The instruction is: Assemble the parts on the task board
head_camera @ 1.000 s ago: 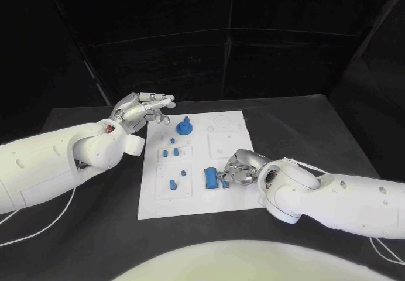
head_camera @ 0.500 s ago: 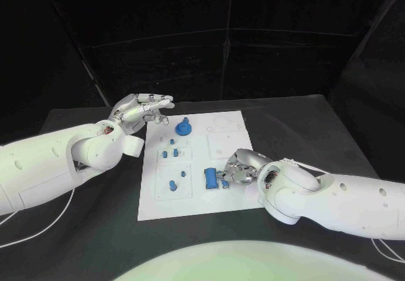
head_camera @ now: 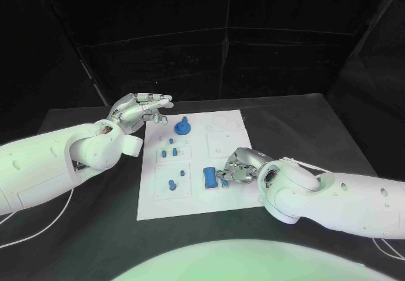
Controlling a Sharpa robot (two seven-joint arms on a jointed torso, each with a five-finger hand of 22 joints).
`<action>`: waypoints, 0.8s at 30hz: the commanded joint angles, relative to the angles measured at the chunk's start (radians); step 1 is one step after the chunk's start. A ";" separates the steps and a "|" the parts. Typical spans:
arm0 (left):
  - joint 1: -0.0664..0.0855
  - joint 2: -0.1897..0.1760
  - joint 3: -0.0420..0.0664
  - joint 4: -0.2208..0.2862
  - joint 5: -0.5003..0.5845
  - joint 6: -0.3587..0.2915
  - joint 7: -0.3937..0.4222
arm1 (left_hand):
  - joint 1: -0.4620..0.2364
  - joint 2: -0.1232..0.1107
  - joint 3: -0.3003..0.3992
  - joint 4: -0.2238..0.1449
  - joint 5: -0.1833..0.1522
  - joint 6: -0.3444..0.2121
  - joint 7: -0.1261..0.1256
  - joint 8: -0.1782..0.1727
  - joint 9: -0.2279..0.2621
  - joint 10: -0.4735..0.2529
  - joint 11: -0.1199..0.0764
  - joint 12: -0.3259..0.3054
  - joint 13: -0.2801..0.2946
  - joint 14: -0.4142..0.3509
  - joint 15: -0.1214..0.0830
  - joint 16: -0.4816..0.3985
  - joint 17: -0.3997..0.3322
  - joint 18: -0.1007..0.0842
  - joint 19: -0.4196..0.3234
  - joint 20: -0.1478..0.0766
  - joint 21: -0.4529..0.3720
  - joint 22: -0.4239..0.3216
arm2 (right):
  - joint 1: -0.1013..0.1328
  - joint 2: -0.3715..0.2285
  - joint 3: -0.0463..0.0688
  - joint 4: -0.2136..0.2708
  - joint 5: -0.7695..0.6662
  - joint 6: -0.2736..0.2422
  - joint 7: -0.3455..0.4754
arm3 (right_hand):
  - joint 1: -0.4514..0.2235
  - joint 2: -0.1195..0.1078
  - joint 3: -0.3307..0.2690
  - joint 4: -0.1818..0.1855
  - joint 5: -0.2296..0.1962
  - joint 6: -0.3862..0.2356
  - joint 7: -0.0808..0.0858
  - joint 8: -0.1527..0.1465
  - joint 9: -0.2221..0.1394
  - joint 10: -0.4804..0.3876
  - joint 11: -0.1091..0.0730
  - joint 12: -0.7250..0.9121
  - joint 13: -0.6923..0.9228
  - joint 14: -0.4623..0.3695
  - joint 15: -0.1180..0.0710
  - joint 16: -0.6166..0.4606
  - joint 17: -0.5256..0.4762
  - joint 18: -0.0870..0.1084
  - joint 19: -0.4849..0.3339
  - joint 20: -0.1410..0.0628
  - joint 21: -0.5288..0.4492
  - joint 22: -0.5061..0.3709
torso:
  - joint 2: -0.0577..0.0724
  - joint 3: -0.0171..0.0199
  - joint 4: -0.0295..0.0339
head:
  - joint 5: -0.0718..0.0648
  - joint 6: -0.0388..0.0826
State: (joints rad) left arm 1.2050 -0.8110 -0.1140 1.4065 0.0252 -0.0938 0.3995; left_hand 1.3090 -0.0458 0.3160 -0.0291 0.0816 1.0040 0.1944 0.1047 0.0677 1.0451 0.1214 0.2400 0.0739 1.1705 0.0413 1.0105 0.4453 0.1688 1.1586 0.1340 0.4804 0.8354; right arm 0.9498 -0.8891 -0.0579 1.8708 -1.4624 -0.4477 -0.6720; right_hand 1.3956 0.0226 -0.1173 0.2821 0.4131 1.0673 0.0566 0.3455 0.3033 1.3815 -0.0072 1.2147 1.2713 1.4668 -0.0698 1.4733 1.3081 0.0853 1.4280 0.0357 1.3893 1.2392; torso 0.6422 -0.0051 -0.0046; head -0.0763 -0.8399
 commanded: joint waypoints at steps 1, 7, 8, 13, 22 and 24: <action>0.001 0.001 0.001 0.001 0.002 0.015 0.001 | 0.002 0.004 -0.007 0.000 0.002 -0.009 -0.001 0.006 0.000 -0.006 0.002 0.001 0.000 -0.008 -0.003 0.003 -0.001 0.013 -0.005 0.004 -0.007 -0.001 | 0.000 -0.005 -0.001 0.000 -0.019 0.036 -0.024 | -0.006 -0.004 -0.003 0.001 0.000 0.006 0.000 0.005 0.000 0.012 -0.010 0.004 0.002 0.070 -0.010 0.002 0.098 -0.019 0.005 -0.002 0.004 0.001 | 0.000 -0.0003 -0.0002 | -0.002 -0.001; 0.001 0.001 0.001 0.001 0.002 0.015 0.000 | 0.002 0.004 -0.007 0.000 0.002 -0.009 -0.001 0.006 0.000 -0.006 0.002 0.001 0.000 -0.008 -0.003 0.003 -0.001 0.013 -0.005 0.004 -0.007 -0.001 | 0.000 -0.011 -0.001 -0.002 -0.020 0.057 -0.036 | -0.007 -0.005 -0.003 0.002 -0.001 0.006 0.000 0.006 0.000 0.012 -0.010 0.004 0.002 0.070 -0.010 0.001 0.097 -0.019 0.005 -0.003 0.004 0.001 | 0.000 -0.0005 -0.0001 | -0.005 -0.003; 0.001 0.000 0.001 0.001 0.002 0.015 0.000 | 0.002 0.004 -0.007 0.000 0.002 -0.009 -0.001 0.006 0.000 -0.006 0.002 0.001 0.000 -0.008 -0.003 0.003 -0.001 0.013 -0.005 0.004 -0.007 -0.001 | 0.000 -0.011 -0.001 -0.003 -0.020 0.058 -0.038 | -0.007 -0.005 -0.003 0.002 -0.001 0.006 0.000 0.006 0.000 0.012 -0.010 0.004 0.002 0.070 -0.010 0.001 0.097 -0.019 0.005 -0.003 0.004 0.001 | 0.000 -0.0005 0.0000 | -0.005 -0.003; 0.001 0.000 0.001 0.001 0.002 0.015 -0.001 | 0.002 0.004 -0.007 0.000 0.002 -0.009 -0.001 0.006 0.000 -0.006 0.002 0.001 0.000 -0.008 -0.003 0.003 -0.001 0.013 -0.005 0.004 -0.007 -0.001 | 0.000 -0.012 -0.001 -0.003 -0.021 0.064 -0.042 | -0.008 -0.005 -0.004 0.002 -0.001 0.007 0.000 0.006 0.001 0.013 -0.010 0.004 0.002 0.070 -0.010 0.002 0.098 -0.019 0.005 -0.003 0.004 0.000 | 0.000 0.0000 0.0005 | -0.006 -0.003; 0.001 0.001 0.001 0.000 0.002 0.016 -0.001 | 0.002 0.004 -0.007 0.000 0.002 -0.009 -0.001 0.006 0.000 -0.006 0.002 0.001 0.000 -0.008 -0.003 0.003 -0.001 0.013 -0.005 0.004 -0.007 -0.001 | 0.000 -0.009 -0.001 -0.007 -0.021 0.077 -0.041 | -0.018 -0.007 -0.006 0.006 -0.004 0.006 0.000 0.008 0.003 0.013 -0.010 0.003 0.002 0.070 -0.011 0.001 0.097 -0.019 0.004 -0.004 0.003 0.000 | 0.000 -0.0004 -0.0001 | -0.006 -0.005; 0.001 0.002 0.001 0.000 0.002 0.016 -0.001 | 0.002 0.004 -0.007 0.000 0.002 -0.009 -0.001 0.006 0.000 -0.006 0.002 0.001 0.000 -0.008 -0.003 0.003 -0.001 0.013 -0.005 0.004 -0.007 -0.001 | 0.000 -0.010 -0.001 -0.007 -0.021 0.071 -0.039 | -0.021 -0.007 -0.007 0.006 -0.006 0.006 0.001 0.008 0.004 0.013 -0.010 0.003 0.002 0.070 -0.011 0.001 0.097 -0.019 0.004 -0.004 0.003 0.000 | 0.000 -0.0003 0.0000 | -0.006 -0.006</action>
State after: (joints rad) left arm 1.2050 -0.8108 -0.1141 1.4060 0.0252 -0.0905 0.3955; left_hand 1.3090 -0.0458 0.3160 -0.0291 0.0816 1.0040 0.1944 0.1047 0.0677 1.0451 0.1214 0.2400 0.0739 1.1705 0.0413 1.0105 0.4454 0.1688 1.1586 0.1340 0.4804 0.8356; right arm 0.9490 -0.8992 -0.0591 1.8629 -1.4758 -0.3857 -0.6962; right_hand 1.3819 0.0155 -0.1206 0.2854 0.4130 1.0675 0.0567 0.3483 0.3061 1.3814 -0.0074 1.2140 1.2711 1.4631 -0.0733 1.4733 1.3078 0.0852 1.4280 0.0357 1.3893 1.2390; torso 0.6421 -0.0054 -0.0046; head -0.0825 -0.8450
